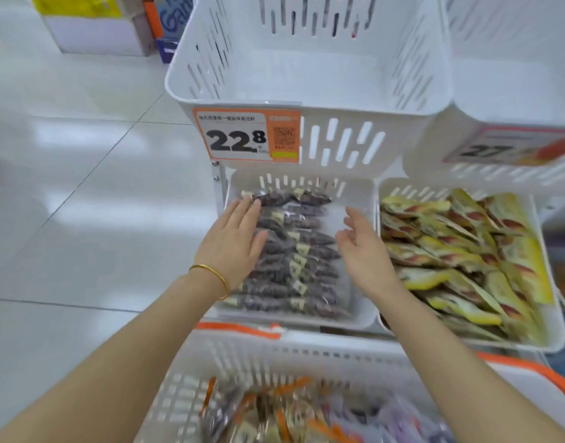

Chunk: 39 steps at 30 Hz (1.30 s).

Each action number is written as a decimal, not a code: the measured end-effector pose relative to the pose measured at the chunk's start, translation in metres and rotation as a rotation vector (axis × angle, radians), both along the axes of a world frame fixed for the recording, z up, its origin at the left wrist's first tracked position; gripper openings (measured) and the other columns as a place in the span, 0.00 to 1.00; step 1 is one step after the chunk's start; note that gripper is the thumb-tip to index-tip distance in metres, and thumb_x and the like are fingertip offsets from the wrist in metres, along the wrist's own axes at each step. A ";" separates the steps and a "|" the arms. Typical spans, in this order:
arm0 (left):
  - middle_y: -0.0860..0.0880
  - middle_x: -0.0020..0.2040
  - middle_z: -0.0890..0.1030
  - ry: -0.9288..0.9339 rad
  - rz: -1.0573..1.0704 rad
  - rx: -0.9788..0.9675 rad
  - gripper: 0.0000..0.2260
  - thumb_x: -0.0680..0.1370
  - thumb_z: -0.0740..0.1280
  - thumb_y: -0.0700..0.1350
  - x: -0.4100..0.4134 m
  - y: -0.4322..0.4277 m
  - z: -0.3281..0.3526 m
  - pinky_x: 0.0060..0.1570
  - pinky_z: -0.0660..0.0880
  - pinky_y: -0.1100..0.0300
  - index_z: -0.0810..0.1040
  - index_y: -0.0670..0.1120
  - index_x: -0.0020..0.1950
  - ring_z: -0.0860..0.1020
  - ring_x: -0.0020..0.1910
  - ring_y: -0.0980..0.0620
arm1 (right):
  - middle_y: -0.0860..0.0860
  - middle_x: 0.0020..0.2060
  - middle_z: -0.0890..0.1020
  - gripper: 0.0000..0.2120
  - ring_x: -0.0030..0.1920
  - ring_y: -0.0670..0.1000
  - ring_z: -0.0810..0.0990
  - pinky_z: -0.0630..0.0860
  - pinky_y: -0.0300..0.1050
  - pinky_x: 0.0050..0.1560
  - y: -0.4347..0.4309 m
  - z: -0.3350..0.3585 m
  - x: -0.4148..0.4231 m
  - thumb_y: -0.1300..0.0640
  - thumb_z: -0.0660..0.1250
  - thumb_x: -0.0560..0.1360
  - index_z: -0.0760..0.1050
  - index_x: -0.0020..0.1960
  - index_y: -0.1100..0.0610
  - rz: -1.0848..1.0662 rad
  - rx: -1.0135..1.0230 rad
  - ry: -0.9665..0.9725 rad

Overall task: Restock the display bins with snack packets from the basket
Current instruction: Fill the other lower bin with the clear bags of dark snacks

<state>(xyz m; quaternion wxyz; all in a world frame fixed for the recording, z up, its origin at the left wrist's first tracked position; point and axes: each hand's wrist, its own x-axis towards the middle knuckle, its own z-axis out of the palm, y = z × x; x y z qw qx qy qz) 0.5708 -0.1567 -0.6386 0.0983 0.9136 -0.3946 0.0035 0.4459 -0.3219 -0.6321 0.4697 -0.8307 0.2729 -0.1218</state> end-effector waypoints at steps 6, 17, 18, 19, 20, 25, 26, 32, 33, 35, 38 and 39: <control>0.39 0.72 0.64 0.126 -0.009 -0.228 0.20 0.81 0.55 0.45 -0.126 0.060 0.020 0.72 0.53 0.52 0.65 0.38 0.71 0.60 0.72 0.40 | 0.49 0.47 0.80 0.14 0.50 0.47 0.79 0.73 0.37 0.50 0.053 0.026 -0.147 0.66 0.57 0.79 0.75 0.57 0.53 0.047 0.136 -0.018; 0.45 0.73 0.64 0.321 -0.107 -0.041 0.17 0.77 0.63 0.39 -0.267 0.108 -0.028 0.70 0.56 0.47 0.73 0.45 0.66 0.61 0.71 0.40 | 0.56 0.54 0.82 0.12 0.57 0.56 0.78 0.73 0.48 0.59 0.083 -0.024 -0.269 0.67 0.64 0.74 0.80 0.55 0.60 0.216 -0.096 0.613; 0.44 0.73 0.64 0.318 -0.119 0.018 0.17 0.77 0.63 0.40 -0.268 0.111 -0.031 0.71 0.56 0.46 0.73 0.46 0.66 0.60 0.71 0.39 | 0.55 0.54 0.81 0.12 0.57 0.56 0.78 0.74 0.47 0.58 0.087 -0.026 -0.269 0.65 0.65 0.74 0.79 0.56 0.59 0.299 -0.140 0.728; 0.45 0.75 0.61 0.318 -0.131 0.114 0.18 0.77 0.63 0.43 -0.269 0.113 -0.033 0.71 0.54 0.46 0.72 0.48 0.68 0.57 0.72 0.39 | 0.55 0.54 0.81 0.12 0.55 0.57 0.78 0.74 0.48 0.58 0.093 -0.030 -0.272 0.63 0.66 0.75 0.78 0.58 0.59 0.352 -0.196 0.819; 0.45 0.76 0.58 0.307 -0.147 0.238 0.20 0.78 0.63 0.46 -0.269 0.115 -0.034 0.72 0.53 0.45 0.69 0.50 0.70 0.53 0.74 0.39 | 0.55 0.54 0.80 0.13 0.54 0.57 0.78 0.75 0.50 0.56 0.099 -0.033 -0.276 0.62 0.66 0.74 0.76 0.58 0.59 0.372 -0.251 0.882; 0.47 0.78 0.44 0.209 -0.234 0.660 0.25 0.77 0.60 0.60 -0.280 0.124 -0.034 0.73 0.47 0.42 0.61 0.56 0.73 0.38 0.75 0.41 | 0.55 0.58 0.76 0.22 0.57 0.58 0.76 0.75 0.55 0.58 0.109 -0.044 -0.289 0.58 0.72 0.72 0.70 0.62 0.59 0.461 -0.252 0.945; 0.47 0.78 0.44 0.210 -0.239 0.678 0.24 0.77 0.60 0.60 -0.281 0.125 -0.034 0.73 0.47 0.42 0.63 0.56 0.73 0.38 0.75 0.42 | 0.55 0.59 0.75 0.23 0.57 0.58 0.76 0.75 0.56 0.58 0.109 -0.043 -0.290 0.57 0.72 0.71 0.69 0.63 0.59 0.474 -0.249 0.942; 0.47 0.74 0.57 0.174 -0.247 0.630 0.22 0.75 0.65 0.58 -0.286 0.119 -0.033 0.72 0.54 0.46 0.68 0.54 0.68 0.51 0.74 0.43 | 0.54 0.62 0.74 0.28 0.68 0.58 0.64 0.66 0.57 0.64 0.122 -0.053 -0.301 0.54 0.73 0.71 0.65 0.66 0.57 0.345 -0.477 1.000; 0.47 0.72 0.61 0.187 -0.237 0.619 0.22 0.74 0.65 0.59 -0.286 0.119 -0.033 0.71 0.56 0.47 0.68 0.54 0.66 0.54 0.72 0.43 | 0.53 0.61 0.74 0.27 0.67 0.57 0.65 0.65 0.57 0.64 0.121 -0.053 -0.300 0.52 0.74 0.70 0.67 0.64 0.57 0.351 -0.514 1.000; 0.49 0.66 0.65 0.237 -0.228 0.562 0.20 0.73 0.68 0.58 -0.285 0.118 -0.029 0.68 0.60 0.50 0.71 0.54 0.62 0.60 0.68 0.45 | 0.53 0.53 0.75 0.17 0.61 0.55 0.71 0.69 0.54 0.59 0.118 -0.044 -0.297 0.50 0.76 0.67 0.72 0.48 0.55 0.409 -0.501 1.012; 0.51 0.56 0.72 0.484 -0.203 0.360 0.13 0.72 0.71 0.50 -0.282 0.114 -0.018 0.49 0.70 0.60 0.71 0.51 0.51 0.72 0.56 0.49 | 0.51 0.42 0.75 0.17 0.45 0.53 0.77 0.73 0.46 0.44 0.107 -0.016 -0.290 0.54 0.77 0.65 0.67 0.37 0.53 0.362 -0.302 0.941; 0.52 0.54 0.73 0.593 -0.150 0.259 0.12 0.72 0.72 0.47 -0.280 0.113 -0.013 0.44 0.70 0.62 0.71 0.50 0.49 0.75 0.51 0.51 | 0.51 0.41 0.75 0.16 0.42 0.52 0.76 0.73 0.44 0.40 0.102 -0.002 -0.288 0.55 0.76 0.65 0.67 0.37 0.53 0.293 -0.298 0.878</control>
